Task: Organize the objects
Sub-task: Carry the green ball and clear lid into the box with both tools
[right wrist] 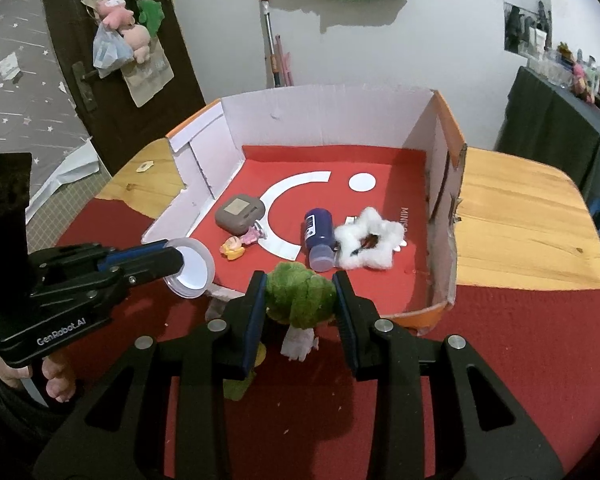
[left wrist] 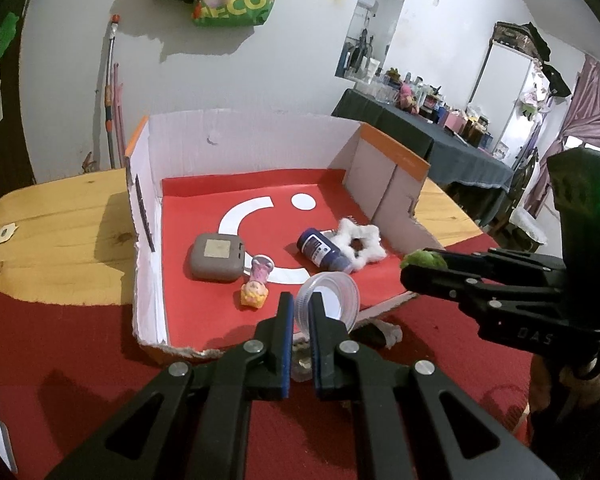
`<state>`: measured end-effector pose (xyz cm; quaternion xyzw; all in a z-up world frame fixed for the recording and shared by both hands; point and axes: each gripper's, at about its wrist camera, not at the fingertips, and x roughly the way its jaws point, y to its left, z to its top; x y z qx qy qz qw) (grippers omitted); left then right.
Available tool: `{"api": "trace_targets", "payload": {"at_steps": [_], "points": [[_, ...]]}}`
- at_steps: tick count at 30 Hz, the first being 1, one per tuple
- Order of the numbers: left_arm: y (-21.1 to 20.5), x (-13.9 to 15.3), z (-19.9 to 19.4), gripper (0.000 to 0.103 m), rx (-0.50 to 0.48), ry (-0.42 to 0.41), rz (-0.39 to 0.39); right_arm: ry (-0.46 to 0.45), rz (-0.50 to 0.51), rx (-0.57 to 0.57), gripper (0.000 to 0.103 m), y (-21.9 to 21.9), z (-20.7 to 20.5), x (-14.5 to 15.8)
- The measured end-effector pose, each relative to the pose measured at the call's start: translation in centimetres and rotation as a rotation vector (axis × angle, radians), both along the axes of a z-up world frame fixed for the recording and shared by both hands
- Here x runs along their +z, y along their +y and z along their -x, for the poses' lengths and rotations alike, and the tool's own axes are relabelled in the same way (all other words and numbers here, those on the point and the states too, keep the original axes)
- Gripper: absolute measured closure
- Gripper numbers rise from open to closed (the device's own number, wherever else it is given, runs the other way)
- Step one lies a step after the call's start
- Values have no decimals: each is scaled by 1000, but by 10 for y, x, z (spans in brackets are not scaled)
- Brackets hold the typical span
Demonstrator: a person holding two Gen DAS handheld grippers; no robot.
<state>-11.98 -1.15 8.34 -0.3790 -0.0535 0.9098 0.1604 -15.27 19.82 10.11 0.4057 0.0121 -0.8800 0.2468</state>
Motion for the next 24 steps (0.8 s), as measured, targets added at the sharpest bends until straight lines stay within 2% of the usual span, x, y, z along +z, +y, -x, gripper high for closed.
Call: {"api": "trace_targets", "payload": {"at_steps": [24], "points": [[8,-31,34,96,-29,-121,60,-141,-62,62,72,-18,42,-35]]}}
